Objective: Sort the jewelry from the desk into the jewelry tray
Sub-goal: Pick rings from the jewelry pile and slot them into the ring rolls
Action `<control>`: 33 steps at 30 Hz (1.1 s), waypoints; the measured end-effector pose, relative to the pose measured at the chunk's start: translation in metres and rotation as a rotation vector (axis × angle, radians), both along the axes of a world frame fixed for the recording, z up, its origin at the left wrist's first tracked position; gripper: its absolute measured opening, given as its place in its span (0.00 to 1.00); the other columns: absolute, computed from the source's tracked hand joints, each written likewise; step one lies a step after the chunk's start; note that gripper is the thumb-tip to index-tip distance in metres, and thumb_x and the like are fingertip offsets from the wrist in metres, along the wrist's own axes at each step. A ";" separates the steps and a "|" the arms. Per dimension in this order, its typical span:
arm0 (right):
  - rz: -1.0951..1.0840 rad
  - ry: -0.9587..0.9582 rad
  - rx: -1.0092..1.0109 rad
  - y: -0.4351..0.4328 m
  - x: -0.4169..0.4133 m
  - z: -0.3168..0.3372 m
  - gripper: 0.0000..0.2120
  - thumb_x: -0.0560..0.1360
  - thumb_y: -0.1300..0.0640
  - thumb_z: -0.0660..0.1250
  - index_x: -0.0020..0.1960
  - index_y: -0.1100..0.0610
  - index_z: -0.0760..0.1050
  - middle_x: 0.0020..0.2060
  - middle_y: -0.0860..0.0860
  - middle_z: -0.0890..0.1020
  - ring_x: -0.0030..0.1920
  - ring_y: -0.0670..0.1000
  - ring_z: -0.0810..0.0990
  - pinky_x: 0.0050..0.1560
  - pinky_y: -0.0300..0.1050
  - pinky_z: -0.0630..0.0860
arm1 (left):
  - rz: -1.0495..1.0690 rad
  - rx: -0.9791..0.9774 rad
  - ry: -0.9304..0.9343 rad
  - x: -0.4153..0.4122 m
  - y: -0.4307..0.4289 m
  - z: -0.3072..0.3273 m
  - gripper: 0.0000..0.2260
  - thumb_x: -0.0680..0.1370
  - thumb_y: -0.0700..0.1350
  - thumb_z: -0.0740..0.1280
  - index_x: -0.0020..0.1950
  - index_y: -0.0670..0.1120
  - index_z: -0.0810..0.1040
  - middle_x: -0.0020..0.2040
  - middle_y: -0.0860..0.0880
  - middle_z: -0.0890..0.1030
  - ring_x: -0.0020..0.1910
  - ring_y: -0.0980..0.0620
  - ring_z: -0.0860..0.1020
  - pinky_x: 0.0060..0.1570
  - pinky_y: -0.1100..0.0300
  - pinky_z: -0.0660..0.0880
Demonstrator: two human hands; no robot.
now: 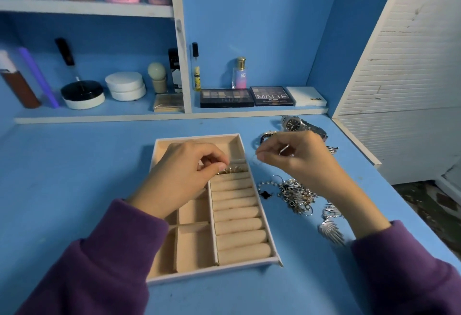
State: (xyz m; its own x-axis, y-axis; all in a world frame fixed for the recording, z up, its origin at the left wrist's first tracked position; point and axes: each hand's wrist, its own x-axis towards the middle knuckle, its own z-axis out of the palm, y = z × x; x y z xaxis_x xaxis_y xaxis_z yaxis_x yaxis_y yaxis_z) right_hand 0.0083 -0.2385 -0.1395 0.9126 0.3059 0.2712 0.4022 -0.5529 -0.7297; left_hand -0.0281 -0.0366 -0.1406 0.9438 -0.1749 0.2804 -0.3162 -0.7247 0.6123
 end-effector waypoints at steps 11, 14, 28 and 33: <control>0.229 -0.222 -0.131 0.024 -0.013 -0.023 0.04 0.67 0.57 0.71 0.40 0.56 0.82 0.31 0.45 0.79 0.35 0.36 0.71 0.39 0.26 0.66 | -0.119 0.261 -0.170 -0.008 0.000 -0.007 0.03 0.72 0.43 0.69 0.43 0.49 0.81 0.38 0.58 0.73 0.43 0.57 0.71 0.44 0.55 0.75; 0.241 -0.258 -0.170 0.024 -0.014 -0.025 0.04 0.68 0.57 0.70 0.40 0.57 0.82 0.31 0.47 0.78 0.36 0.38 0.70 0.40 0.25 0.65 | -0.129 0.304 -0.212 -0.009 0.003 -0.008 0.02 0.70 0.41 0.71 0.40 0.48 0.81 0.35 0.56 0.75 0.40 0.55 0.71 0.38 0.50 0.77; 0.241 -0.264 -0.172 0.024 -0.016 -0.028 0.02 0.68 0.59 0.70 0.39 0.56 0.81 0.31 0.46 0.77 0.36 0.44 0.72 0.39 0.28 0.66 | -0.144 0.291 -0.174 -0.010 0.004 -0.010 0.03 0.71 0.42 0.71 0.38 0.49 0.81 0.34 0.56 0.75 0.39 0.55 0.70 0.38 0.51 0.76; 0.249 -0.248 -0.158 0.024 -0.018 -0.027 0.06 0.68 0.61 0.68 0.43 0.55 0.82 0.34 0.47 0.79 0.37 0.43 0.73 0.41 0.29 0.68 | -0.124 0.224 -0.154 -0.008 0.010 -0.012 0.07 0.71 0.48 0.66 0.43 0.52 0.83 0.37 0.56 0.80 0.41 0.55 0.72 0.41 0.51 0.76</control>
